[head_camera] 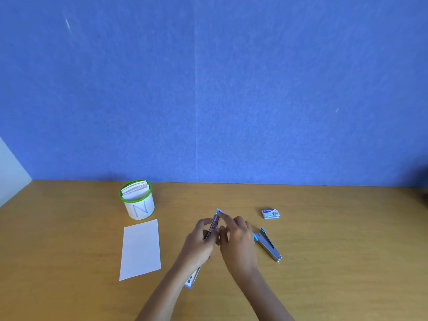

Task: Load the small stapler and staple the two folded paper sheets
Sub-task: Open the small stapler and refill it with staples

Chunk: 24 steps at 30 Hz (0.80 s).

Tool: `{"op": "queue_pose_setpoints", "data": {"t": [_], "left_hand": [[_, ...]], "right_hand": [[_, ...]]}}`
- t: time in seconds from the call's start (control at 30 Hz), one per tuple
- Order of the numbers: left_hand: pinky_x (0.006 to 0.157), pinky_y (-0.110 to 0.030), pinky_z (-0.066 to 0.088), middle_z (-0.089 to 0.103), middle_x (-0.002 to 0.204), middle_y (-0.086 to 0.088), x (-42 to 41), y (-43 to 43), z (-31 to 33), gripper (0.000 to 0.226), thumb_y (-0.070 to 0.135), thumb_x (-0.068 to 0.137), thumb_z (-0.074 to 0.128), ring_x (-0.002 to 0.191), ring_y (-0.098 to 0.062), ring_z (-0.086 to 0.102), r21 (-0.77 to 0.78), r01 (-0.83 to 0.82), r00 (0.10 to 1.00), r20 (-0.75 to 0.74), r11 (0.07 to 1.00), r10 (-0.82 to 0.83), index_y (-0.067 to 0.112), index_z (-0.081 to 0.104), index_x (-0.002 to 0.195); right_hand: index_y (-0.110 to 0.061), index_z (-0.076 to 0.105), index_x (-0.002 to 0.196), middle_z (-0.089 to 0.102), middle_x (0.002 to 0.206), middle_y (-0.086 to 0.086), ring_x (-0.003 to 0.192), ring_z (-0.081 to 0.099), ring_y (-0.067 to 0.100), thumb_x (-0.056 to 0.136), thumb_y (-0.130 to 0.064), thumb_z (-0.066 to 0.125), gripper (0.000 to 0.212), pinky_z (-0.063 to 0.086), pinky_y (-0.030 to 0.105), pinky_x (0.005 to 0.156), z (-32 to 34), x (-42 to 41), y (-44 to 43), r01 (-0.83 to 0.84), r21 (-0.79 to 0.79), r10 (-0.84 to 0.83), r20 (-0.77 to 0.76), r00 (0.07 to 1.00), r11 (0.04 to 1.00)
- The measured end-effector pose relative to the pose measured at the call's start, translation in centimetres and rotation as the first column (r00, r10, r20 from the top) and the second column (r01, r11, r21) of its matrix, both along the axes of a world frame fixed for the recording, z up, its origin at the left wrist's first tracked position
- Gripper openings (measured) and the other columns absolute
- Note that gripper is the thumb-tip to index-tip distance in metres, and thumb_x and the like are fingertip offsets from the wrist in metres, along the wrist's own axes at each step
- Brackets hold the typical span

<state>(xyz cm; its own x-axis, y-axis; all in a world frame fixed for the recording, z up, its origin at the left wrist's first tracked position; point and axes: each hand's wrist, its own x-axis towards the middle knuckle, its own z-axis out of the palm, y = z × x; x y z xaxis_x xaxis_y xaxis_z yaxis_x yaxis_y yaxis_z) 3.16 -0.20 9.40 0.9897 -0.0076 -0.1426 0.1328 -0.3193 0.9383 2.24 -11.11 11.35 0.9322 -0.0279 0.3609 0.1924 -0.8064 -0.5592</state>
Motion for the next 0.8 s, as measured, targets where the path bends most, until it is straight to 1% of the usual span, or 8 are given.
{"op": "queue_pose_setpoints", "data": {"t": [0.07, 0.13, 0.2, 0.27, 0.4, 0.57, 0.67, 0.8], "left_hand": [[0.044, -0.015, 0.036, 0.059, 0.071, 0.004, 0.3, 0.1, -0.5, 0.028, 0.020, 0.088, 0.058, 0.049, -0.009, 0.046, 0.069, 0.006, 1.000, 0.018, 0.998, -0.007, 0.034, 0.044, 0.108], [0.043, -0.011, 0.035, 0.058, 0.075, 0.003, 0.6, 0.1, -1.1, 0.032, 0.015, 0.086, 0.060, 0.055, -0.010, 0.048, 0.136, -0.012, 0.999, 0.050, 0.991, 0.005, 0.025, 0.044, 0.112], [0.044, -0.013, 0.036, 0.057, 0.076, 0.005, 0.8, 0.0, -1.8, 0.029, 0.012, 0.087, 0.058, 0.056, -0.009, 0.049, 0.176, -0.046, 0.997, 0.076, 0.983, 0.033, 0.019, 0.047, 0.112], [0.047, -0.024, 0.041, 0.058, 0.078, 0.001, 1.0, -0.1, -2.5, 0.023, 0.010, 0.088, 0.055, 0.055, -0.015, 0.051, 0.189, -0.067, 0.995, 0.090, 0.980, 0.051, 0.016, 0.049, 0.110], [0.052, -0.038, 0.049, 0.064, 0.083, -0.010, 1.3, -0.3, -3.6, 0.012, 0.011, 0.090, 0.055, 0.058, -0.028, 0.055, 0.252, -0.101, 0.992, 0.103, 0.962, 0.077, 0.010, 0.056, 0.101], [0.068, -0.028, 0.042, 0.068, 0.092, -0.007, 1.6, -0.5, -4.9, 0.017, 0.008, 0.086, 0.058, 0.078, -0.021, 0.058, 0.395, -0.131, 0.978, 0.204, 0.909, 0.052, 0.007, 0.068, 0.100], [0.075, -0.028, 0.045, 0.065, 0.102, -0.006, 1.7, -0.6, -5.5, 0.023, 0.009, 0.086, 0.059, 0.093, -0.023, 0.060, 0.485, -0.137, 0.977, 0.208, 0.864, 0.038, 0.009, 0.068, 0.107], [0.081, -0.031, 0.047, 0.063, 0.108, -0.003, 1.8, -0.8, -6.0, 0.024, 0.014, 0.089, 0.055, 0.099, -0.019, 0.059, 0.604, -0.102, 0.985, 0.173, 0.790, -0.005, 0.012, 0.066, 0.110]], "right_hand": [[-0.017, 0.064, 0.115, 0.061, 0.089, 0.001, 0.086, 0.056, 0.019, 0.092, -0.006, 0.049, 0.030, 0.040, 0.022, 0.070, 0.5, 0.7, -0.7, 0.099, 0.406, 0.029, -0.298, 0.954, 0.909], [-0.011, 0.062, 0.113, 0.061, 0.090, -0.003, 0.078, 0.052, 0.011, 0.094, -0.004, 0.043, 0.029, 0.040, 0.018, 0.067, 1.2, 1.5, -1.5, 0.343, 0.726, 0.160, -0.526, 0.835, 0.596], [-0.002, 0.058, 0.114, 0.062, 0.093, 0.005, 0.076, 0.052, 0.014, 0.094, 0.004, 0.035, 0.031, 0.045, 0.021, 0.073, 1.5, 2.2, -2.2, 0.471, 0.830, 0.288, -0.549, 0.785, 0.299], [0.004, 0.054, 0.116, 0.062, 0.102, 0.014, 0.088, 0.057, 0.020, 0.094, 0.010, 0.030, 0.033, 0.047, 0.028, 0.086, 1.5, 2.4, -2.9, 0.489, 0.857, 0.324, -0.514, 0.794, 0.159], [0.008, 0.051, 0.121, 0.058, 0.116, 0.020, 0.106, 0.056, 0.026, 0.094, 0.018, 0.026, 0.038, 0.042, 0.032, 0.096, 0.7, 2.4, -3.5, 0.454, 0.882, 0.332, -0.470, 0.818, 0.128], [0.009, 0.054, 0.118, 0.061, 0.113, 0.019, 0.102, 0.060, 0.023, 0.092, 0.016, 0.038, 0.030, 0.043, 0.029, 0.095, -0.5, 2.3, -3.6, 0.423, 0.899, 0.320, -0.437, 0.840, 0.115], [0.007, 0.059, 0.110, 0.066, 0.105, 0.017, 0.093, 0.066, 0.018, 0.091, 0.011, 0.049, 0.022, 0.048, 0.026, 0.089, -0.9, 2.3, -3.5, 0.398, 0.913, 0.320, -0.404, 0.857, 0.089], [0.007, 0.065, 0.098, 0.071, 0.092, 0.013, 0.085, 0.069, 0.018, 0.088, 0.007, 0.056, 0.013, 0.058, 0.018, 0.072, -1.2, 2.4, -3.2, 0.384, 0.921, 0.308, -0.386, 0.870, 0.071]]}}
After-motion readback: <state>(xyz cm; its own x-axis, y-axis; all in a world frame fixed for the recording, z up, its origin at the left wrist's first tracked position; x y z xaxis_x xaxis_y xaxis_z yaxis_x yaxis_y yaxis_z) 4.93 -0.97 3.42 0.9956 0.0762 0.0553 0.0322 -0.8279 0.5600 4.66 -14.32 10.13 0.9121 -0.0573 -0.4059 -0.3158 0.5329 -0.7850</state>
